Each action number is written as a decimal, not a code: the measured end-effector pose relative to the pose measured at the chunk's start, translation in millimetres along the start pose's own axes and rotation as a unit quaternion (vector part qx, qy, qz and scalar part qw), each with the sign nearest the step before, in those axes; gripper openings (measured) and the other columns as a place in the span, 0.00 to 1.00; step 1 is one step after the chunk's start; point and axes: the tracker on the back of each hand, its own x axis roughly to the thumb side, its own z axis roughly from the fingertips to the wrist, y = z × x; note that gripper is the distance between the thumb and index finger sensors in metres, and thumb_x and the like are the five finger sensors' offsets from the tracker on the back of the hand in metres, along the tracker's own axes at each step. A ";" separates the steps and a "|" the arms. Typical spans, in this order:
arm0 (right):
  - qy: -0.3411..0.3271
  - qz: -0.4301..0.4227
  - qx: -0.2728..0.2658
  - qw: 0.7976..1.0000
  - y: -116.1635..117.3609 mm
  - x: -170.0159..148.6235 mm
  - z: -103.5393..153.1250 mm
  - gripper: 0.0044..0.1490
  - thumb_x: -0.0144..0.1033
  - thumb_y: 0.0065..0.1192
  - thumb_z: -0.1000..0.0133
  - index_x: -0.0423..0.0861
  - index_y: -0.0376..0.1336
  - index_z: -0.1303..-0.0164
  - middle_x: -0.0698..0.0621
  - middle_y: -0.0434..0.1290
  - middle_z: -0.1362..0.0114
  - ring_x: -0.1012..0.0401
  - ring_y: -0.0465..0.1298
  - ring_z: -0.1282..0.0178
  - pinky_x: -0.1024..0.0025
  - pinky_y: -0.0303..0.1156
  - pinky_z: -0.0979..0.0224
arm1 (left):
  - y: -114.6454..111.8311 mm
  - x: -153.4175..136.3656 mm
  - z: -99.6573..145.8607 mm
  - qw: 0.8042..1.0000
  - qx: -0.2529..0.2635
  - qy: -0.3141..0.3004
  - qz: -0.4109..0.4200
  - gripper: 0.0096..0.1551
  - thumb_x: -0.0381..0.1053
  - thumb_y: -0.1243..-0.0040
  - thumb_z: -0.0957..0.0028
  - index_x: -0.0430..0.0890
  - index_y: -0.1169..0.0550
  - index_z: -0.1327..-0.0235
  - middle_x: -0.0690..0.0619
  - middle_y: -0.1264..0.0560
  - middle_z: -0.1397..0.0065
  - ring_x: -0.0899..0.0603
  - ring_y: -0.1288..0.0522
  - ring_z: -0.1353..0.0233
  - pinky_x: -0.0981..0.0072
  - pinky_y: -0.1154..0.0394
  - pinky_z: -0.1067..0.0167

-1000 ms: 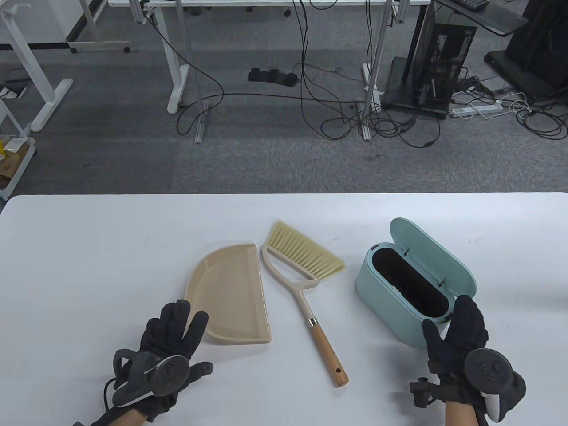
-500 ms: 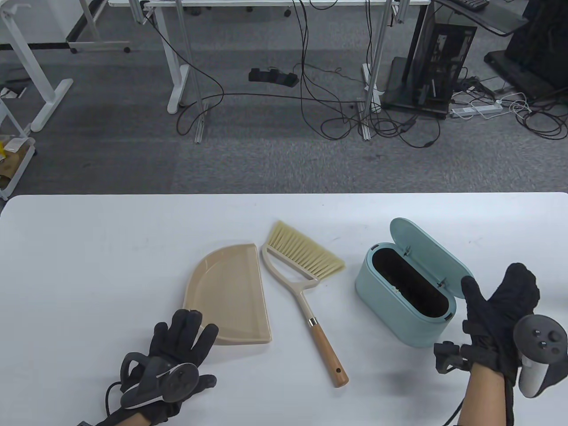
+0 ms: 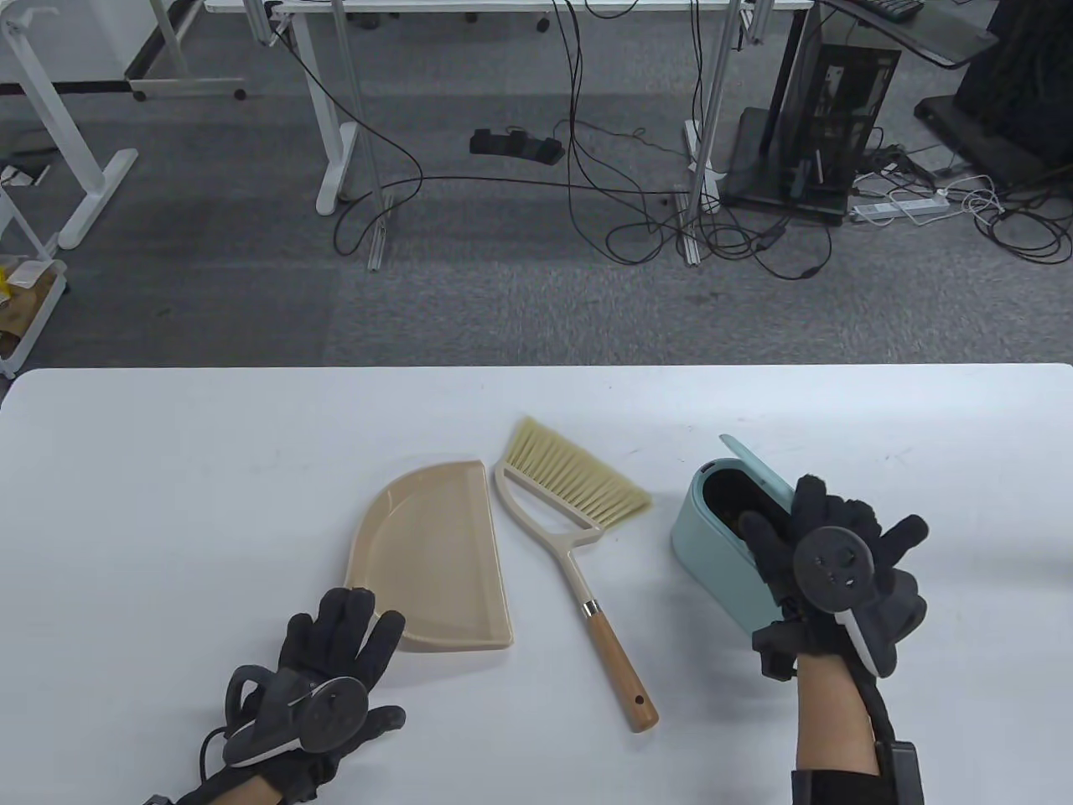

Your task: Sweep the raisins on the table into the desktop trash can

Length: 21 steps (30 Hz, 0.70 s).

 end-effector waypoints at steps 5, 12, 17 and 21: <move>-0.045 0.083 0.036 0.995 36.8 6.6 25.1 0.55 0.69 0.56 0.45 0.44 0.49 0.16 0.37 0.57 0.17 0.35 0.52 0.18 0.29 0.38 0.23 | 1.0 2.5 -1.0 1.000 0.002 -0.005 -0.003 0.59 0.75 0.44 0.50 0.56 0.59 0.18 0.44 0.68 0.14 0.30 0.65 0.14 0.25 0.55 0.26; -0.022 0.061 0.049 0.997 57.4 3.0 34.8 0.55 0.66 0.54 0.43 0.46 0.42 0.15 0.38 0.46 0.14 0.36 0.41 0.15 0.29 0.32 0.23 | 2.7 1.2 -0.9 1.000 0.003 -0.001 0.001 0.59 0.75 0.44 0.49 0.56 0.59 0.17 0.44 0.68 0.14 0.30 0.65 0.13 0.25 0.55 0.26; -0.022 0.103 0.055 0.993 67.0 0.8 38.7 0.55 0.64 0.54 0.41 0.48 0.37 0.15 0.41 0.41 0.13 0.39 0.36 0.14 0.30 0.29 0.23 | -1.6 -1.7 -1.8 1.000 -0.008 0.005 0.004 0.58 0.75 0.44 0.49 0.56 0.59 0.17 0.43 0.68 0.14 0.30 0.65 0.14 0.25 0.55 0.26; 0.005 0.112 0.065 0.992 68.2 3.0 38.0 0.54 0.63 0.54 0.41 0.50 0.35 0.16 0.44 0.39 0.13 0.41 0.35 0.13 0.30 0.28 0.24 | -0.3 -3.3 -0.8 1.000 -0.010 0.013 0.003 0.59 0.75 0.44 0.49 0.56 0.59 0.18 0.44 0.68 0.14 0.30 0.65 0.14 0.25 0.55 0.26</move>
